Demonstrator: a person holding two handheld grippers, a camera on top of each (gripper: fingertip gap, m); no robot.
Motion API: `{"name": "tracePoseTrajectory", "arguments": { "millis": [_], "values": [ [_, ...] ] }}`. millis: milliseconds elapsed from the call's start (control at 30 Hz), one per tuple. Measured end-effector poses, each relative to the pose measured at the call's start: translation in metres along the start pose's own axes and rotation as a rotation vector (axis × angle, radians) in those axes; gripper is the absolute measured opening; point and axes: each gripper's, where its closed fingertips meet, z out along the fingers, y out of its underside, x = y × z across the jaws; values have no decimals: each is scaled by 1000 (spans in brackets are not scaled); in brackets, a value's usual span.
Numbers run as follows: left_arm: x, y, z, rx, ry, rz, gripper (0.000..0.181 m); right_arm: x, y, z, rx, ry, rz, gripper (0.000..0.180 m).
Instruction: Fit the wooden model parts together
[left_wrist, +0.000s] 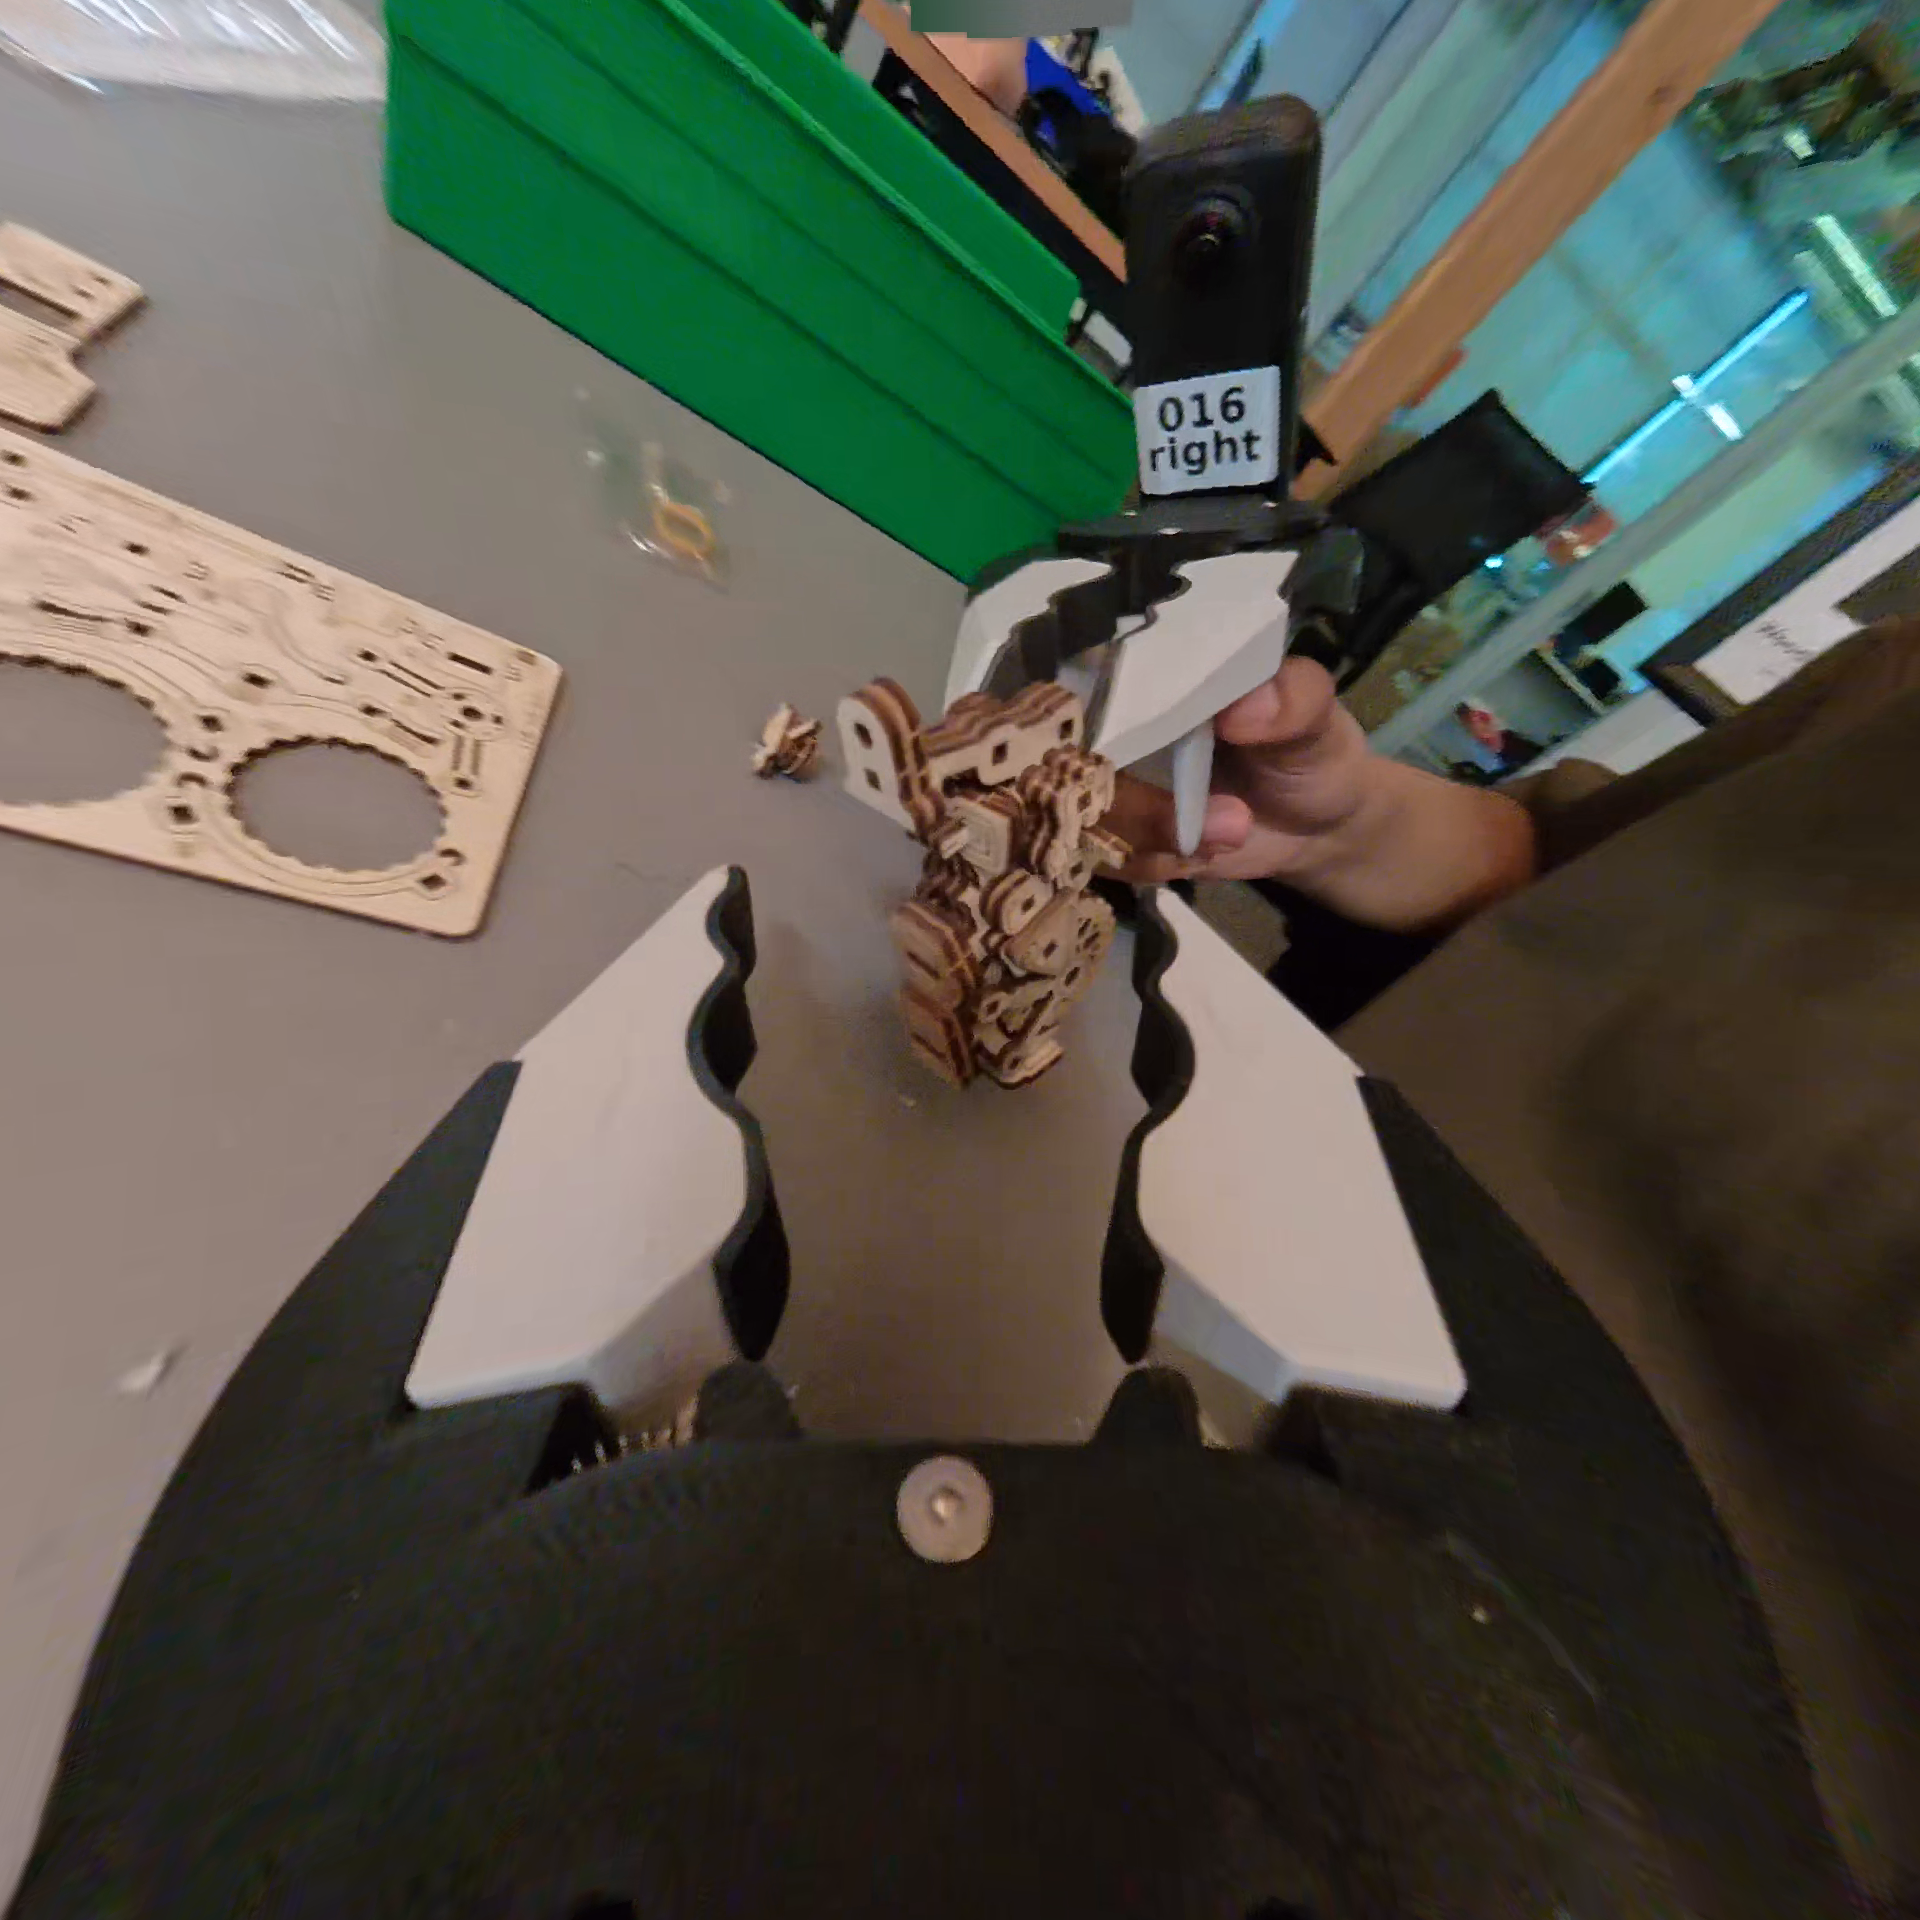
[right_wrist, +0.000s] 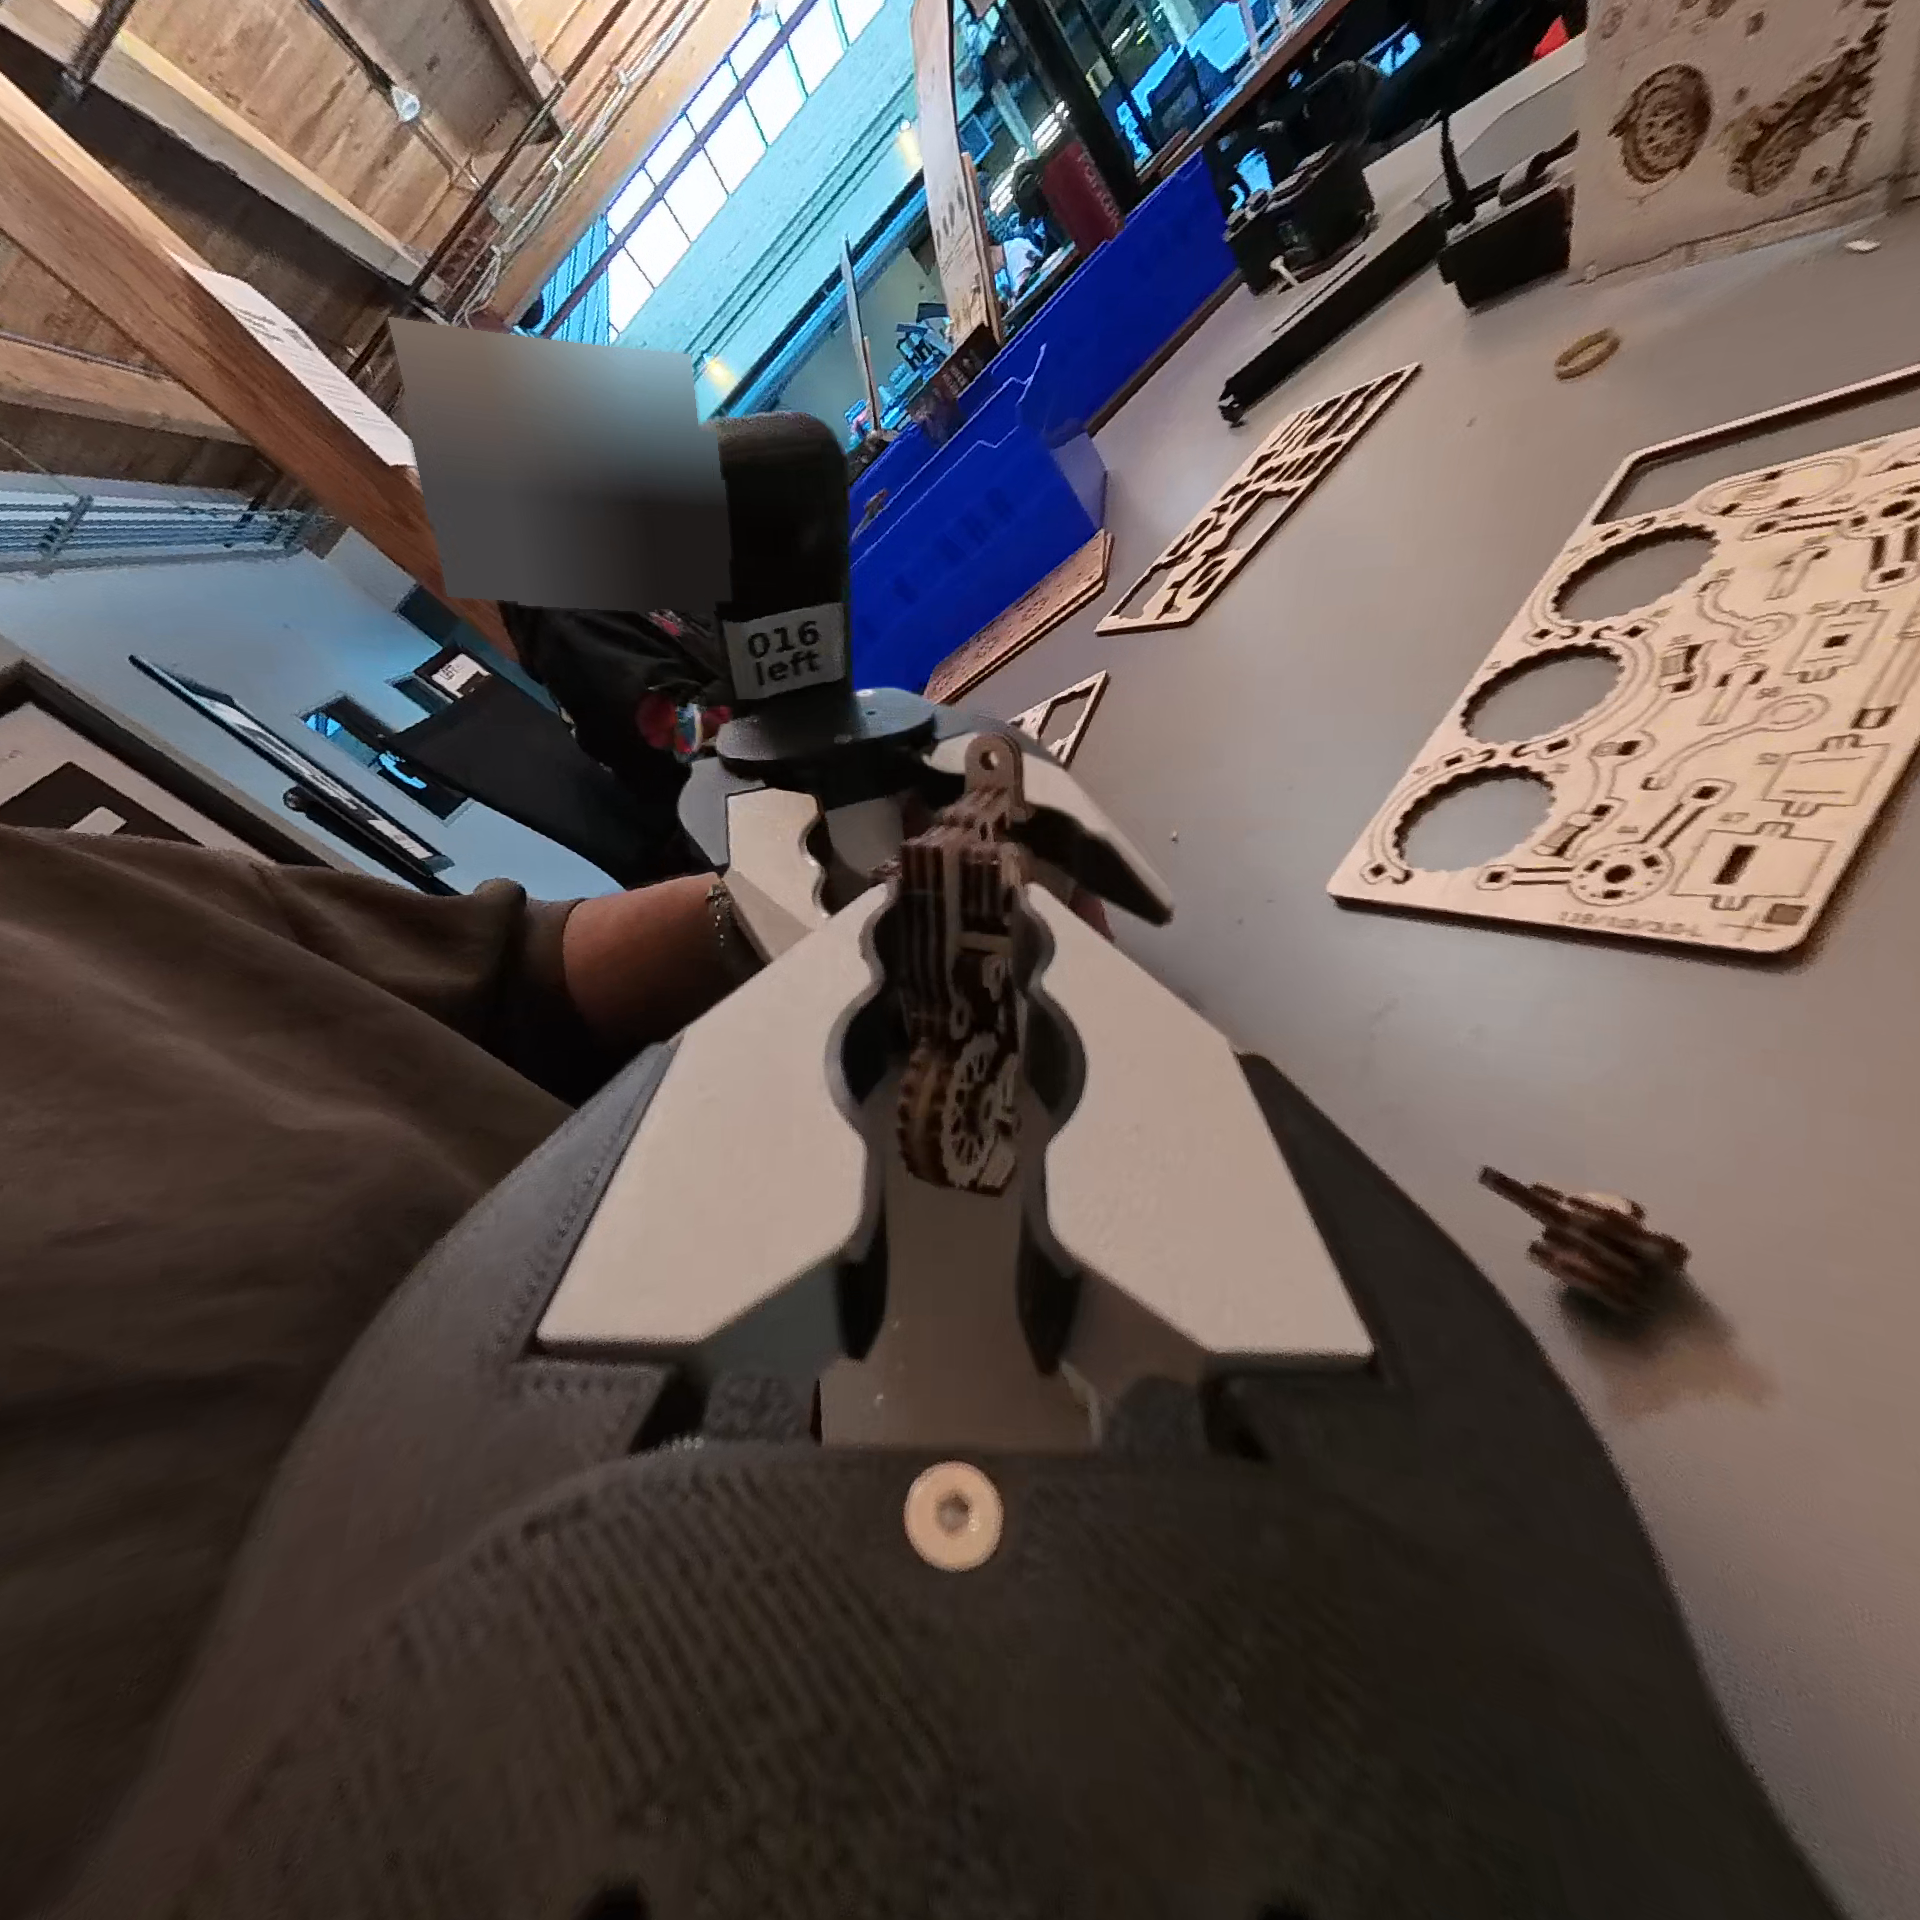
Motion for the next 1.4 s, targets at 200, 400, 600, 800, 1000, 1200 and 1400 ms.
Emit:
{"name": "tracePoseTrajectory", "arguments": {
  "millis": [200, 400, 600, 800, 1000, 1200, 1400],
  "values": [
    [16, -1, 4, 14, 112, -35, 59, -8, -2, 2, 14, -60, 18, 18],
    [20, -8, -1, 56, 182, -101, 35, -9, -3, 1, 26, -81, 39, 17],
    [15, -8, -3, 45, 165, -92, 31, -4, -2, 1, 24, -56, 40, 16],
    [10, -7, -5, 40, 128, -84, 30, -1, -7, -4, 43, -27, 13, 17],
    [2, -13, -9, 72, 106, -105, 30, 7, -14, -12, 51, 29, -45, 16],
    [-9, -19, -15, 99, 68, -114, 29, 23, -20, -24, 15, 169, -224, 12],
    [-25, -22, -22, 105, 5, -119, 29, 61, -32, -55, -77, 436, -452, 11]
  ]
}}
